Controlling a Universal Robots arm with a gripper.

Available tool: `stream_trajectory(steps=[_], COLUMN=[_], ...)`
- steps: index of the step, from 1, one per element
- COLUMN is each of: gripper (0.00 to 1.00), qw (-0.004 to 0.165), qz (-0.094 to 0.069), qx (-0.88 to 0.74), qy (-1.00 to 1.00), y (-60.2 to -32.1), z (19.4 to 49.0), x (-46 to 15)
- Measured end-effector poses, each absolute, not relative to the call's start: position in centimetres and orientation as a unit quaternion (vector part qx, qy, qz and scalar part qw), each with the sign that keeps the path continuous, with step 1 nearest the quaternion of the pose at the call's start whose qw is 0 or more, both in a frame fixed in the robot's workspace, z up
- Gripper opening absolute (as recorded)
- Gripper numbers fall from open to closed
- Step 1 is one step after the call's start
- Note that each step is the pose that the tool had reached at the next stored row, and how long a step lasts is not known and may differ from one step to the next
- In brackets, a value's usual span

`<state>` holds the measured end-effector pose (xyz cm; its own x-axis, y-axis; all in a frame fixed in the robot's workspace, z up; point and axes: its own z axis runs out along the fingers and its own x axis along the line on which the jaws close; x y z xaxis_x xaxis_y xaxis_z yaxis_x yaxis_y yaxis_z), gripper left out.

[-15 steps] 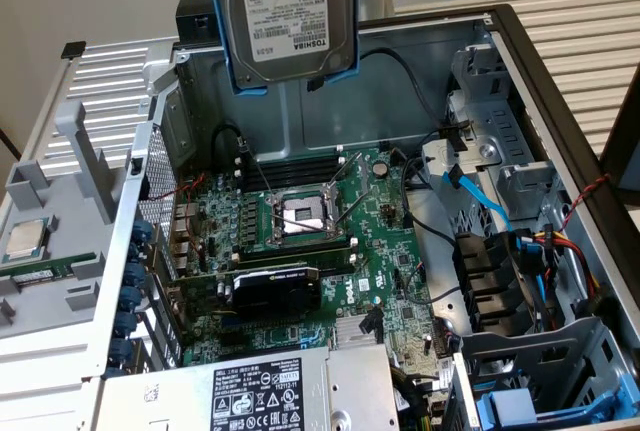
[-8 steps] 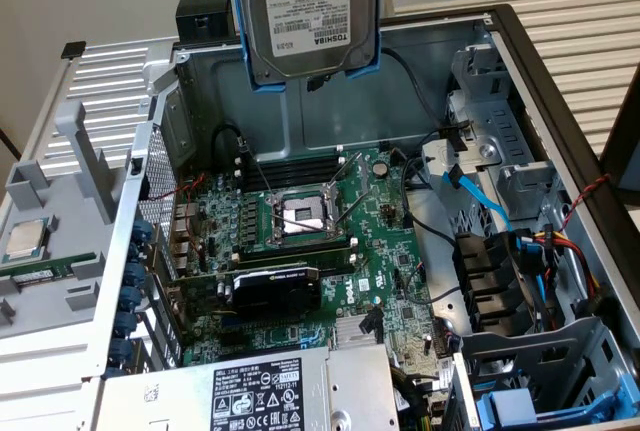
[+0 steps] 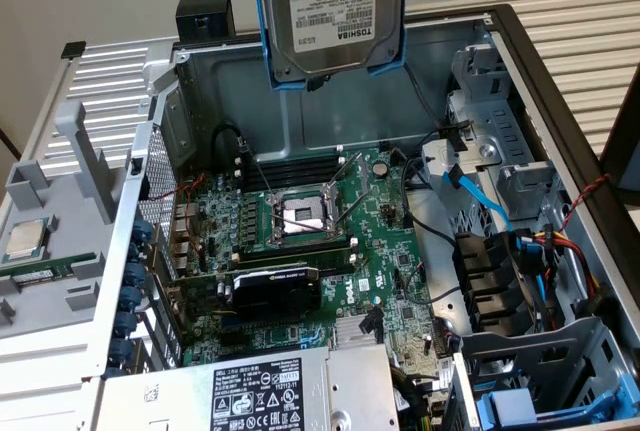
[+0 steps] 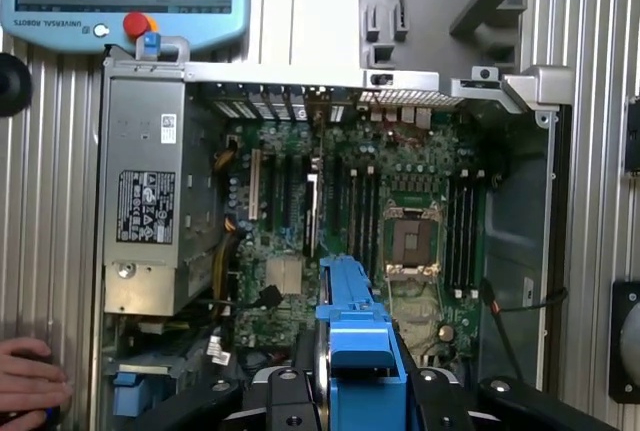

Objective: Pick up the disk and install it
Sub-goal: 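Pick up the disk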

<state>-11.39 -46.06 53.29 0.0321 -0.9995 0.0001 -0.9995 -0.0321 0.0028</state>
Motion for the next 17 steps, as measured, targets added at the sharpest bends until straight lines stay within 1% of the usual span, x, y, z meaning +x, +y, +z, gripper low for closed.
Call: stream_trajectory(steps=[17], gripper=[0.37], qw=[0.001], qz=[-0.001], qx=[0.718], qy=[-0.696], y=[-49.5], z=[53.9], x=[-9.3])
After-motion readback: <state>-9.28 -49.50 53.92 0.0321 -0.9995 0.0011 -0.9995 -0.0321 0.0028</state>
